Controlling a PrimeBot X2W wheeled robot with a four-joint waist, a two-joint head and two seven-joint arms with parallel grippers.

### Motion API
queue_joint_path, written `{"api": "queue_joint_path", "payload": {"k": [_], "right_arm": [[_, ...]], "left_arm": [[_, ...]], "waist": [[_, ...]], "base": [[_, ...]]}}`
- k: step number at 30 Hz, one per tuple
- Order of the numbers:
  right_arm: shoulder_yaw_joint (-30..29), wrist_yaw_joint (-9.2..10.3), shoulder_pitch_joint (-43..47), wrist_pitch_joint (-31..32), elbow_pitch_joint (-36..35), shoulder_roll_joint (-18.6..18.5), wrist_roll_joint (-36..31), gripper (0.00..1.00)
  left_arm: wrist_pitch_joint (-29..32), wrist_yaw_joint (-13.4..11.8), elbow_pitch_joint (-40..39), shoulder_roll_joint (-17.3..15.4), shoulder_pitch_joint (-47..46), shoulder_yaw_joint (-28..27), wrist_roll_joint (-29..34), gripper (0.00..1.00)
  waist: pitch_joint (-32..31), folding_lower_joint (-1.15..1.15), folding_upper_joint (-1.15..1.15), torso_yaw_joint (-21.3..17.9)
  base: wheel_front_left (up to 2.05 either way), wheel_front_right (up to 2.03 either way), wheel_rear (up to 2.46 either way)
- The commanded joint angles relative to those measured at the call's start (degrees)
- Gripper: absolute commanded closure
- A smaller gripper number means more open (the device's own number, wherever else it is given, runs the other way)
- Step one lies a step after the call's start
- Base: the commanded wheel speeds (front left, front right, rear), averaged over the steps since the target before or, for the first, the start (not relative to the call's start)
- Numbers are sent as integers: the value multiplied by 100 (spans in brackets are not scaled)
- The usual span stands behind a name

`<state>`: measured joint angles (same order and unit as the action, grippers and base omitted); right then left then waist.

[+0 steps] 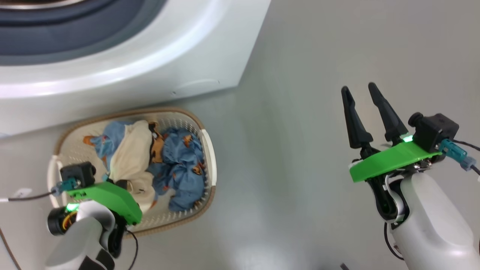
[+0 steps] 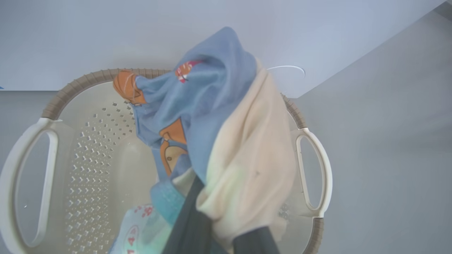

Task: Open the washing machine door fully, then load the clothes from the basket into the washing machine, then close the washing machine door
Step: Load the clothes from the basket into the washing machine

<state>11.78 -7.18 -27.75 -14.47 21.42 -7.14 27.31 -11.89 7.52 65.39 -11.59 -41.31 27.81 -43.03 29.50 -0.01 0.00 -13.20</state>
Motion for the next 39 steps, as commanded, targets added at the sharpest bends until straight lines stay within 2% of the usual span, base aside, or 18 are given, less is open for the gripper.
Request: {"api": "queue_joint_path", "payload": {"k": [1,14,23,31,39], "right_arm": [[86,-31,230,-53,-59,-81,57,0],[79,-31,711,-53,126,-258,160,0],[108,-31,965,-53,174,-386,219,0],[166,-31,1089,-53,225,-489,286,0],[267,-31,1209,-53,253,-554,360,0]], "left_arm": [[-123,-4,-242,-151,247,-57,-136,100],[-305,-4,-1434,-183,1005,-51,-572,100],[-309,-64,-2550,-207,1447,-502,-406,100],[-310,-323,-3578,-214,1900,-771,-176,100],[-271,-757,-4589,-345,2438,-912,-106,100]], "waist": [[-637,1,0,282],[-1705,1,0,539],[-2161,1,0,750],[-2451,1,0,827],[-2676,1,0,759]], "base": [[0,0,0],[0,0,0],[0,0,0],[0,0,0],[0,0,0]]}}
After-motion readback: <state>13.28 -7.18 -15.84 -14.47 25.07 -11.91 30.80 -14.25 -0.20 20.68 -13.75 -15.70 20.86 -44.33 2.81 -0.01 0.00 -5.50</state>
